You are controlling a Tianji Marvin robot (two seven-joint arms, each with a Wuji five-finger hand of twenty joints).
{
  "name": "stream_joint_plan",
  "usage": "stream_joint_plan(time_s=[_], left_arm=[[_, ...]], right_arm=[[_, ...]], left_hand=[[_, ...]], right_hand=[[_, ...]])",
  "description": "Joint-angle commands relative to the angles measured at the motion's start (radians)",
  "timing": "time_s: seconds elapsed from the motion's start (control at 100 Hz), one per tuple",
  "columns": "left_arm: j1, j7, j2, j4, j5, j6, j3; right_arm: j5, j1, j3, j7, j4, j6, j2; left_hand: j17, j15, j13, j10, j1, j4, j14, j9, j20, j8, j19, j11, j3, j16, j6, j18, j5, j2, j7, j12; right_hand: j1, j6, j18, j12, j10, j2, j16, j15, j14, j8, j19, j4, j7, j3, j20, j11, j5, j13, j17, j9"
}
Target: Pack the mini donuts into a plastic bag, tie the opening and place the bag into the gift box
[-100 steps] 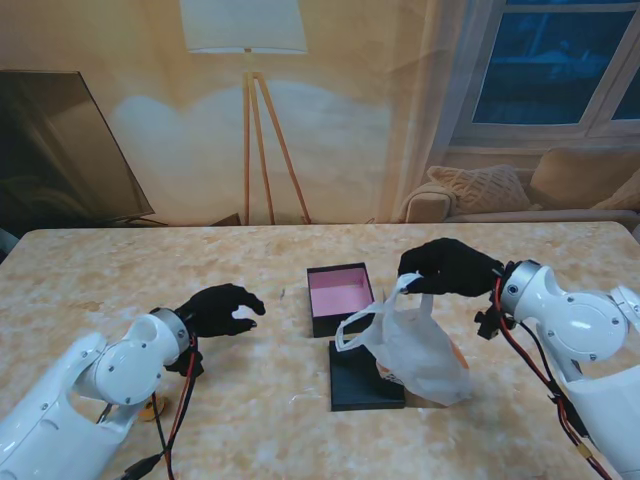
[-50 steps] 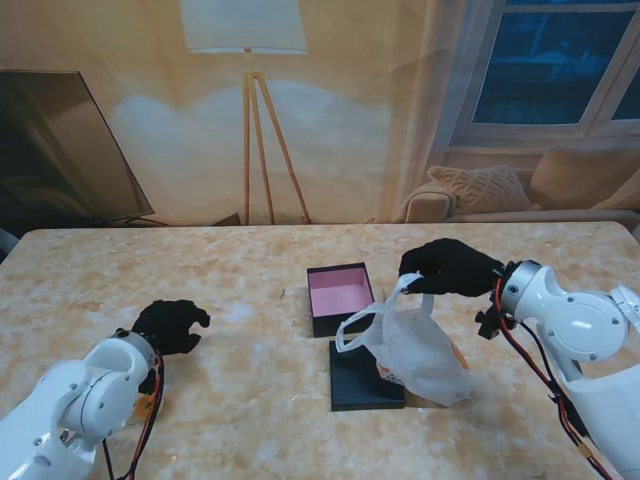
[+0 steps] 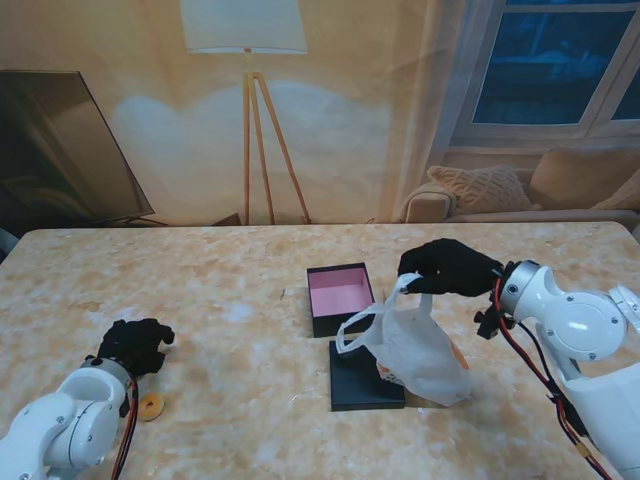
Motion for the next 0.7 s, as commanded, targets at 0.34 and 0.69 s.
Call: stream_joint_plan(time_s=[0.34,0.69], left_arm=[[0.095,0.102,-0.013,-0.004,0.071,0.065,-0.032],[0.088,0.156,-0.016,0.055,0.060,0.092,-0.038]], right_arm=[[0.035,0.020,-0.019,0.024,0.026,-0.007,-0.005],[0.051,0.038,-0.029,0.031,0.044,-0.005,-0.005]], left_hand=[[0.016,-0.018,0.007,-0.074,0.012,0.000,0.018,-0.067,0.034,0.000,0.002,-0.022,0.075,0.006,-0.095,0.048,-0.028,-0.083,0.072,-0.020],[-0.004,-0.037,-0.020,-0.100,-0.015,-0.012,0.016,-0.137,0.029,-0.057,-0.032,-0.043,0.129,-0.010,-0.129,0.050,-0.089,-0.157,0.046,-0.048]], right_hand=[[0.236,-0.400,-0.002,0.001,-0.063,-0.032,0.016,0.015,-0.013,0.119,0.019,0.058,0.244,0.325,0.021,0.029,0.020,-0.007,-0.007,0.001],[0.236,-0.400,-0.002,0.001,-0.061,-0.034,0.017,0.016,-0.013,0.119,0.019,0.059,0.244,0.327,0.021,0.029,0.020,-0.007,-0.008,0.001]])
